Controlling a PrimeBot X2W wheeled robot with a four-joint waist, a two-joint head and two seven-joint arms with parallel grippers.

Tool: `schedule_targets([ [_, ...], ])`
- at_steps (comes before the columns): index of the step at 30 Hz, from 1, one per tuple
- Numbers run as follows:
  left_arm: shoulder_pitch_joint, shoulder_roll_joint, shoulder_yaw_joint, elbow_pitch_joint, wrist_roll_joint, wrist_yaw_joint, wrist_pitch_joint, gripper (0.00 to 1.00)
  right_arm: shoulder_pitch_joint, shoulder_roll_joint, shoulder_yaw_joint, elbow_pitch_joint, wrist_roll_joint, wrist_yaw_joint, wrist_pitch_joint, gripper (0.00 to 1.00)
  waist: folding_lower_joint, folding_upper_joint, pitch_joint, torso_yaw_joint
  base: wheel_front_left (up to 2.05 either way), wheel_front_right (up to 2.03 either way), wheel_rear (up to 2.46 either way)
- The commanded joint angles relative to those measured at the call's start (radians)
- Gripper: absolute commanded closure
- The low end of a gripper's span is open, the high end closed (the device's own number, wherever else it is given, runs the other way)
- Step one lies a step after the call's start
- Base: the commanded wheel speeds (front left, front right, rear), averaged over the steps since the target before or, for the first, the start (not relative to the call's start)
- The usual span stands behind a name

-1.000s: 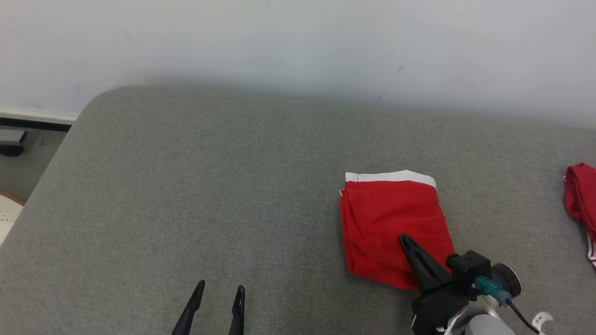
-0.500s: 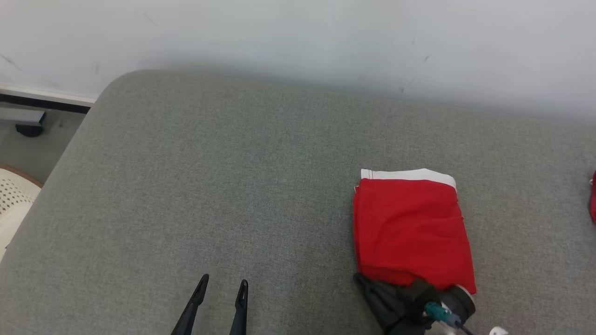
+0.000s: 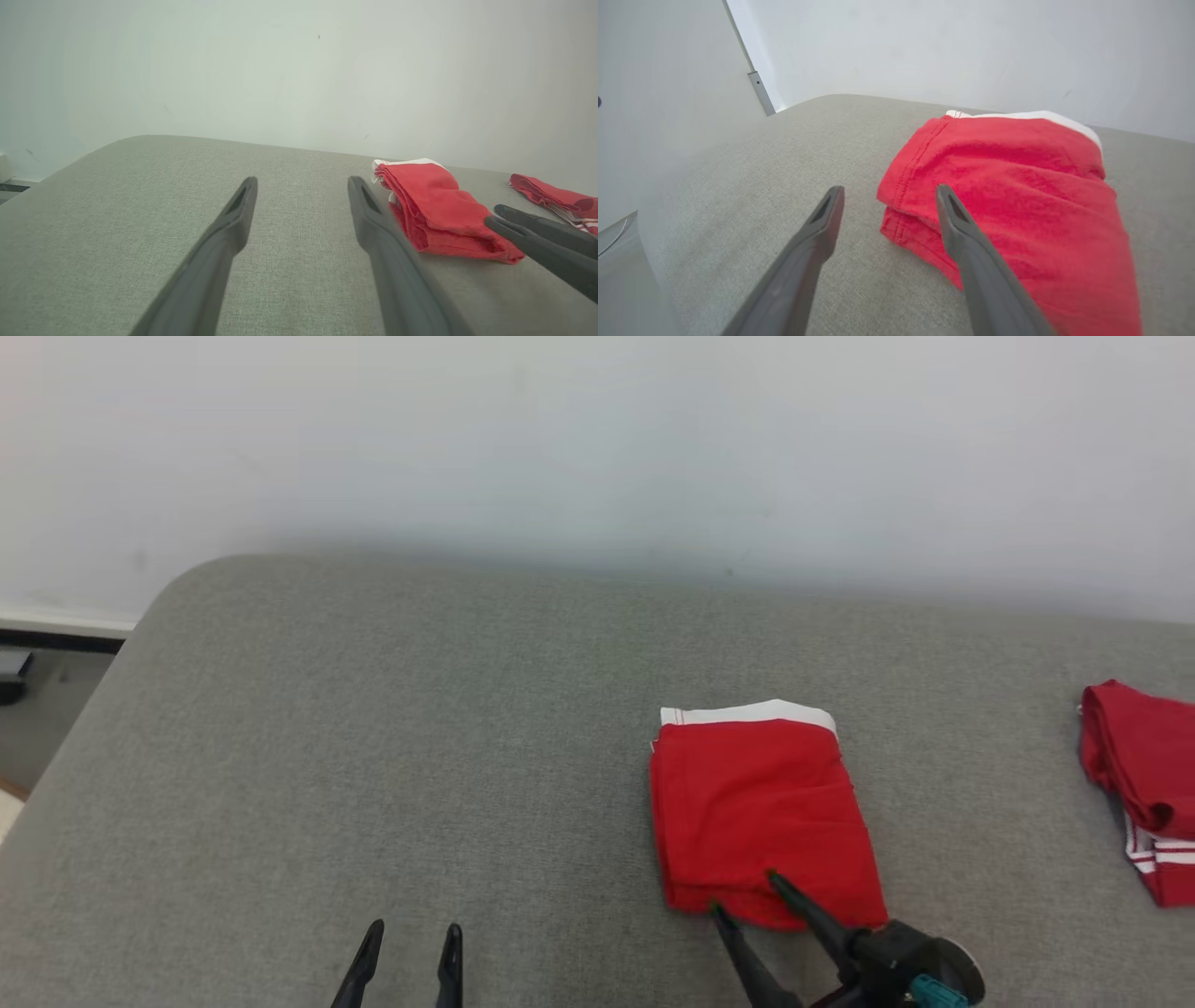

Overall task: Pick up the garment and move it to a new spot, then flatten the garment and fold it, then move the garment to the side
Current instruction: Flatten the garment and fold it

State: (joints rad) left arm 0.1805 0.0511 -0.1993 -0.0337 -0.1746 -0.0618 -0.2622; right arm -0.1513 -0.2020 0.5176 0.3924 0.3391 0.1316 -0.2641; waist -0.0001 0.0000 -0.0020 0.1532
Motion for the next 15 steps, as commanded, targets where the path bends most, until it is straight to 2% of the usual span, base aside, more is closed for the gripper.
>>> schedule_targets([
  [1, 0.014, -0.001, 0.010, 0.007, -0.018, 0.005, -0.002, 0.00, 0.018, 0.001, -0.040, -0.018, -0.027, -0.002, 0.000, 0.00, 0.0001, 0.0000, -0.039, -0.074, 0.00, 0.00, 0.00],
  [7, 0.011, -0.001, 0.069, 0.025, -0.028, 0.011, -0.002, 0.00, 0.049, 0.009, -0.173, -0.082, -0.076, -0.002, 0.000, 0.00, 0.0001, 0.0000, -0.058, -0.170, 0.00, 0.00, 0.00],
  [15, 0.033, -0.001, 0.109, 0.026, -0.035, 0.009, -0.002, 0.00, 0.126, -0.003, -0.254, -0.203, -0.067, -0.002, 0.000, 0.00, 0.0001, 0.0000, -0.087, -0.224, 0.00, 0.00, 0.00],
])
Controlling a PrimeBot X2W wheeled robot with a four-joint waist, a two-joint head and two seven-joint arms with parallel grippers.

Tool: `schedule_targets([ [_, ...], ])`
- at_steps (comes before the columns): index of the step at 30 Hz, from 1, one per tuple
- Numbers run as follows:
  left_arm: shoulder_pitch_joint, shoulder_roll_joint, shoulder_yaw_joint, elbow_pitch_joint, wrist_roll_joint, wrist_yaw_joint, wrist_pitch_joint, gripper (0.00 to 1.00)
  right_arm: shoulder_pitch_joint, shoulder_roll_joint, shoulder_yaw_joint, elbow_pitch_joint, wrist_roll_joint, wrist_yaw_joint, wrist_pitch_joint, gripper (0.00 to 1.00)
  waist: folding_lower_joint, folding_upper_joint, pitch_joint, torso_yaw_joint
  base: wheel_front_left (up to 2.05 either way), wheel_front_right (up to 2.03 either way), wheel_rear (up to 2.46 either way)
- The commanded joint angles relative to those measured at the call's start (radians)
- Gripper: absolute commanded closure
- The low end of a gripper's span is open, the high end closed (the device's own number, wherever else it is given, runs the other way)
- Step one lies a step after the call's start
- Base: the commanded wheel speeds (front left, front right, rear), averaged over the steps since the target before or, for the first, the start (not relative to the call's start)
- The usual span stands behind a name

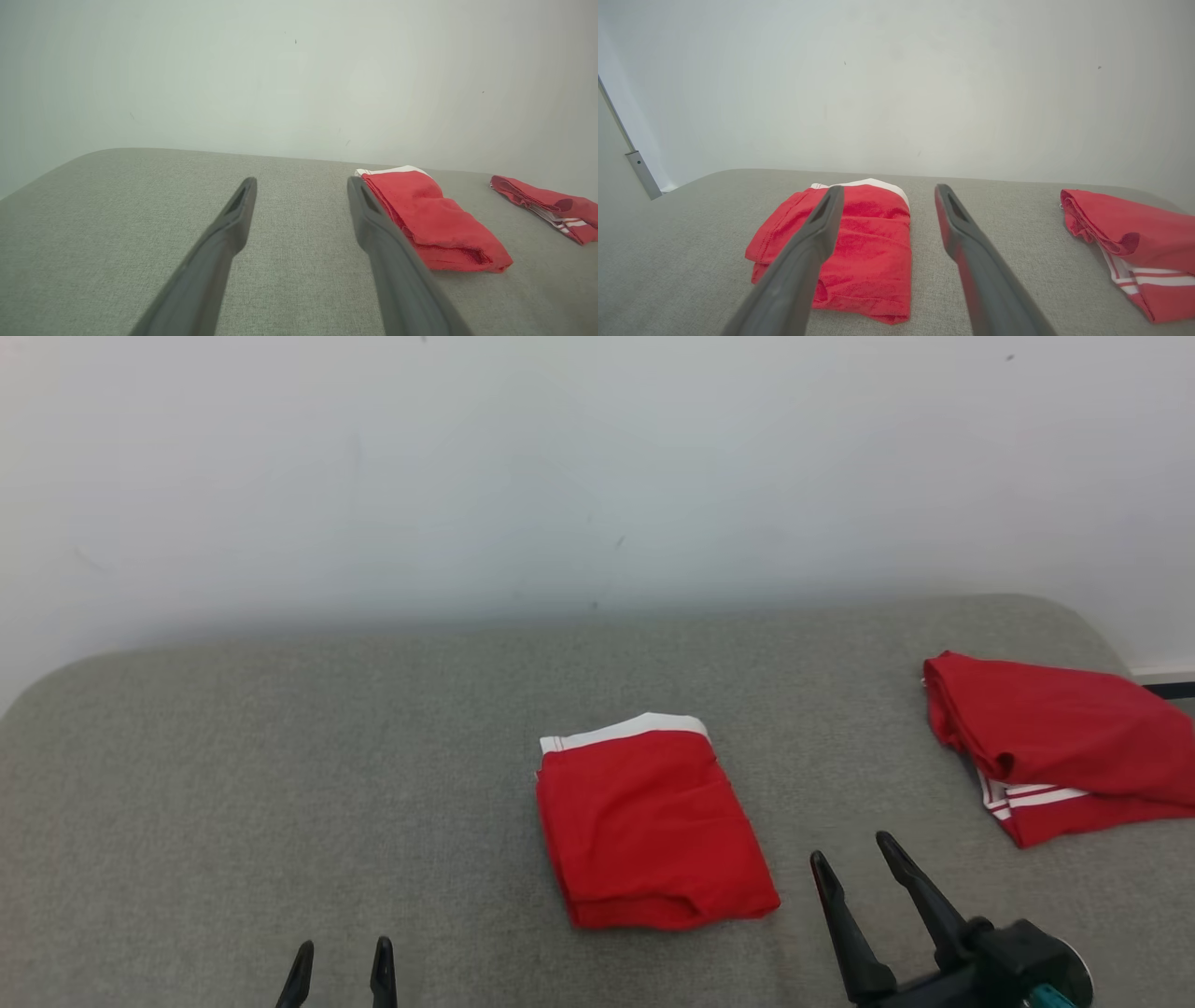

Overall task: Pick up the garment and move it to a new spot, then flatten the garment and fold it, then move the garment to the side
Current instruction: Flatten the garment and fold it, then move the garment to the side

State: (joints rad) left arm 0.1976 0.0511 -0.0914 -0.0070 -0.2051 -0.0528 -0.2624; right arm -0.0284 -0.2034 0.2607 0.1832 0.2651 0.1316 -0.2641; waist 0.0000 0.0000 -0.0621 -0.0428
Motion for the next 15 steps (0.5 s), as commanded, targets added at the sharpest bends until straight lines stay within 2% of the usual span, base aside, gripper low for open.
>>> schedule_targets([
  [1, 0.019, -0.001, 0.002, 0.000, -0.004, 0.000, -0.002, 0.00, 0.019, -0.006, -0.004, -0.010, 0.014, -0.002, 0.000, 0.00, 0.0000, 0.0000, -0.032, -0.032, 0.00, 0.00, 0.00],
  [6, 0.047, -0.001, -0.001, -0.007, 0.065, 0.000, -0.002, 0.00, 0.093, -0.017, -0.025, -0.068, 0.009, -0.002, 0.000, 0.00, 0.0000, 0.0000, -0.059, -0.038, 0.00, 0.00, 0.00],
  [15, 0.098, -0.001, -0.012, 0.003, 0.082, 0.002, -0.002, 0.00, 0.187, 0.005, -0.049, -0.110, 0.000, -0.002, 0.000, 0.00, 0.0000, 0.0000, -0.085, -0.017, 0.00, 0.00, 0.00],
])
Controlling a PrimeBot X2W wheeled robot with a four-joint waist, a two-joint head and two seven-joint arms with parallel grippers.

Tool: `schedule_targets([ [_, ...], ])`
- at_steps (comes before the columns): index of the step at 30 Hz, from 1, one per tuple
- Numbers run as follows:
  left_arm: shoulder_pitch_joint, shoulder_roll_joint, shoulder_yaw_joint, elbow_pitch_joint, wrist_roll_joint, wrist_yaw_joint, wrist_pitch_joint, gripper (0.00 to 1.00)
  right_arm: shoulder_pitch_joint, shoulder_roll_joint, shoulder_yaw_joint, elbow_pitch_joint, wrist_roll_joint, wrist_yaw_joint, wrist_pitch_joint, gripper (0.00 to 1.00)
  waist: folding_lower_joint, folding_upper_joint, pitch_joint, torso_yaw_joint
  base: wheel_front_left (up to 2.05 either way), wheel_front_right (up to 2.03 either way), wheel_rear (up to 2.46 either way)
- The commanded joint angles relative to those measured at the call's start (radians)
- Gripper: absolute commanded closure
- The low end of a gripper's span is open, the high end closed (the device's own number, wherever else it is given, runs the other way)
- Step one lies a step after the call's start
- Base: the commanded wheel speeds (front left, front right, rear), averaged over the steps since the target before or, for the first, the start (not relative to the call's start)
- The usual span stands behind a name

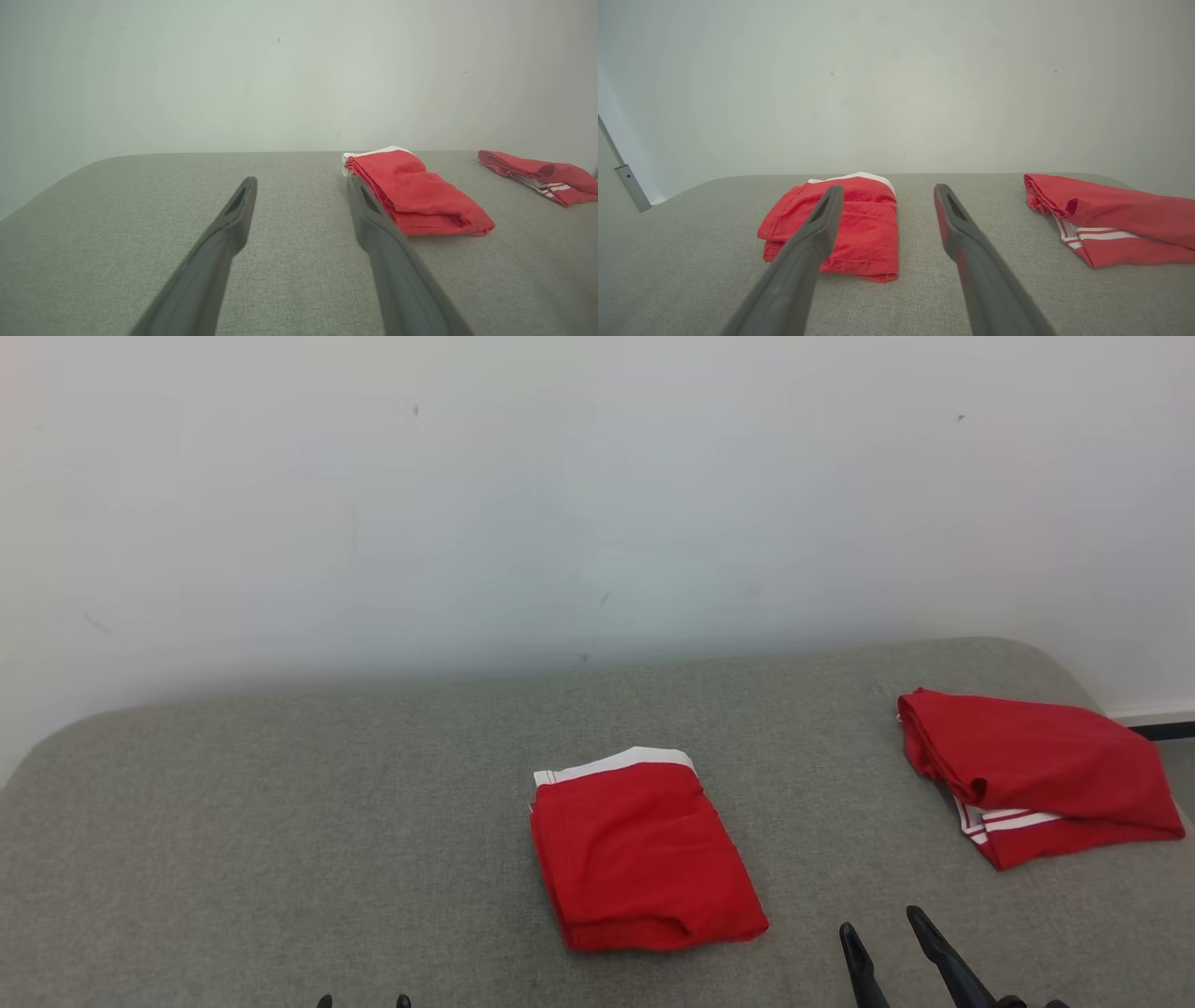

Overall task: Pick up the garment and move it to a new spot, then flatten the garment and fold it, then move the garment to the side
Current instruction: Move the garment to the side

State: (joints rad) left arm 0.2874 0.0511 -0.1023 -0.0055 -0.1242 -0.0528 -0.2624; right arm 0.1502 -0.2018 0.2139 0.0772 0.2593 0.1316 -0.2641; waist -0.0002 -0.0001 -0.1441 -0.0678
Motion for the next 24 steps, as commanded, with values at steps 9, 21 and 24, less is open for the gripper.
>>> schedule_targets([
  [9, 0.008, -0.001, -0.007, 0.010, 0.010, 0.007, -0.002, 0.00, 0.026, 0.002, -0.013, -0.013, 0.028, -0.002, 0.000, 0.00, 0.0002, 0.0001, 0.000, 0.027, 0.00, 0.00, 0.00],
  [21, 0.001, -0.001, -0.016, 0.018, 0.012, 0.006, -0.002, 0.00, 0.025, 0.005, -0.010, -0.003, 0.028, -0.002, 0.000, 0.00, 0.0002, 0.0001, 0.005, 0.046, 0.00, 0.00, 0.00],
  [24, -0.007, -0.001, -0.022, 0.021, 0.015, 0.004, -0.002, 0.00, 0.013, 0.006, 0.001, 0.020, 0.042, -0.002, 0.000, 0.00, 0.0002, 0.0001, 0.011, 0.059, 0.00, 0.00, 0.00],
])
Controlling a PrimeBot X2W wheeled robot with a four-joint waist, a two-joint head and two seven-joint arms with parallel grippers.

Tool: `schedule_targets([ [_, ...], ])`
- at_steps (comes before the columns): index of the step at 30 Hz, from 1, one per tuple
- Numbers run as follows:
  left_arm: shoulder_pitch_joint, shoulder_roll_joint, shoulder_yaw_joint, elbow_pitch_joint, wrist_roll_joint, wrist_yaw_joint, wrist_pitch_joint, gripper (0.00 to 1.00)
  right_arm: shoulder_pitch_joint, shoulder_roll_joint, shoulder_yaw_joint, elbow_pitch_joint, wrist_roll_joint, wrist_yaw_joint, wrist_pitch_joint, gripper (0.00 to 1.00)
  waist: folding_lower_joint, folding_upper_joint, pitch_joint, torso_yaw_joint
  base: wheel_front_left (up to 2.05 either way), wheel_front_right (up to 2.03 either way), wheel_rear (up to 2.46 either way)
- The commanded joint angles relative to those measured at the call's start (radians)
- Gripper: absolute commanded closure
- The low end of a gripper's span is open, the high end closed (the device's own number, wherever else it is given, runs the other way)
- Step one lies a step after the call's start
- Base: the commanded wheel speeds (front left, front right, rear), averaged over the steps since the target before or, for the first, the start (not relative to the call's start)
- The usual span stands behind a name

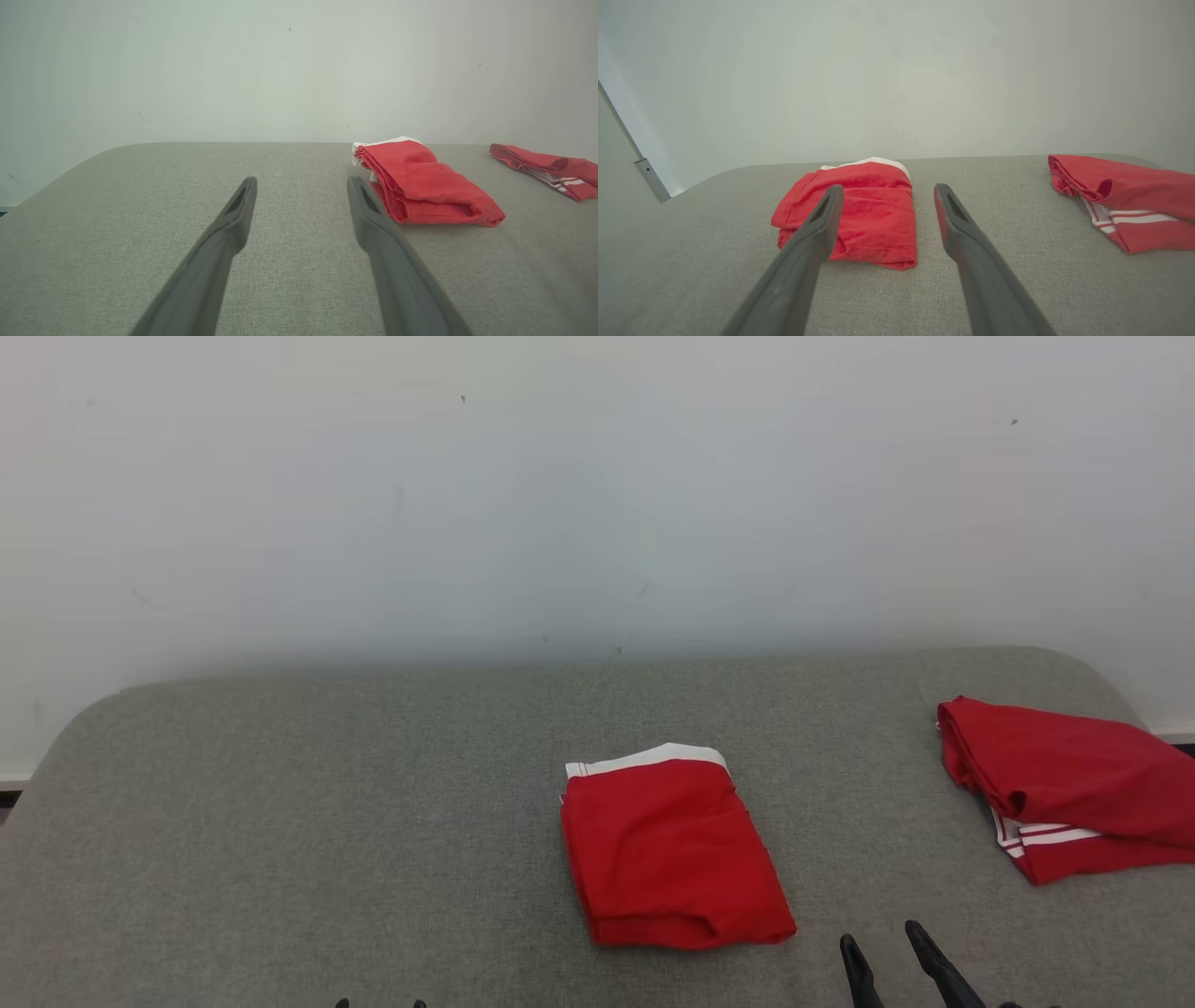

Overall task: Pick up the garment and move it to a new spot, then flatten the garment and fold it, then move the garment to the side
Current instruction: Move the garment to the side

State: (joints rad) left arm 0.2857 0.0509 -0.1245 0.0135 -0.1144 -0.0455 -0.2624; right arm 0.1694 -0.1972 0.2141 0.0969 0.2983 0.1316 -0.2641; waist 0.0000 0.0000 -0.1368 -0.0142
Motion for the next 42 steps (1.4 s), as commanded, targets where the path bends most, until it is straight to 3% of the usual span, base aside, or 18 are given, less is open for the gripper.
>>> schedule_targets([
  [1, -0.009, -0.001, -0.003, 0.004, 0.007, -0.005, -0.002, 0.00, -0.013, 0.002, 0.002, 0.010, 0.011, -0.002, 0.000, 0.00, 0.0000, 0.0000, 0.006, 0.012, 0.00, 0.00, 0.00],
  [5, -0.018, -0.001, -0.011, 0.005, 0.017, -0.005, -0.002, 0.00, -0.055, 0.012, 0.006, 0.059, 0.098, -0.002, 0.000, 0.00, 0.0000, 0.0000, 0.021, 0.037, 0.00, 0.00, 0.00],
  [10, -0.039, -0.001, -0.038, 0.007, 0.043, -0.005, -0.002, 0.00, -0.158, -0.016, 0.037, 0.179, 0.323, -0.002, 0.000, 0.00, 0.0000, 0.0000, 0.049, 0.088, 0.00, 0.00, 0.00],
  [16, -0.088, -0.001, -0.092, 0.012, 0.041, -0.014, -0.002, 0.00, -0.285, -0.134, 0.133, 0.332, 0.611, -0.002, 0.048, 0.00, 0.0000, 0.0000, 0.085, 0.188, 0.00, 0.00, 0.00],
  [23, -0.132, -0.001, -0.131, 0.001, 0.028, -0.009, -0.002, 0.00, -0.413, -0.297, 0.228, 0.380, 0.893, -0.002, 0.264, 0.00, 0.0000, 0.0000, 0.156, 0.269, 0.00, 0.00, 0.00],
  [28, -0.161, -0.001, -0.152, -0.001, 0.019, -0.005, -0.002, 0.00, -0.488, -0.353, 0.256, 0.407, 0.997, -0.002, 0.374, 0.00, 0.0000, 0.0000, 0.219, 0.286, 0.00, 0.00, 0.00],
  [40, -0.249, -0.001, -0.191, 0.009, -0.002, 0.010, -0.002, 0.00, -0.591, -0.409, 0.334, 0.455, 1.057, -0.002, 0.485, 0.00, 0.0000, 0.0000, 0.304, 0.303, 0.00, 0.00, 0.00],
  [41, -0.253, -0.001, -0.190, 0.011, -0.002, 0.010, -0.002, 0.00, -0.595, -0.409, 0.343, 0.456, 1.060, -0.002, 0.492, 0.11, 0.0000, 0.0000, 0.306, 0.300, 0.00, 0.00, 0.00],
  [42, -0.256, -0.001, -0.189, 0.012, -0.003, 0.011, -0.002, 0.00, -0.598, -0.409, 0.352, 0.455, 1.062, -0.002, 0.498, 0.56, 0.0000, 0.0000, 0.307, 0.297, 0.00, 0.00, 0.00],
])
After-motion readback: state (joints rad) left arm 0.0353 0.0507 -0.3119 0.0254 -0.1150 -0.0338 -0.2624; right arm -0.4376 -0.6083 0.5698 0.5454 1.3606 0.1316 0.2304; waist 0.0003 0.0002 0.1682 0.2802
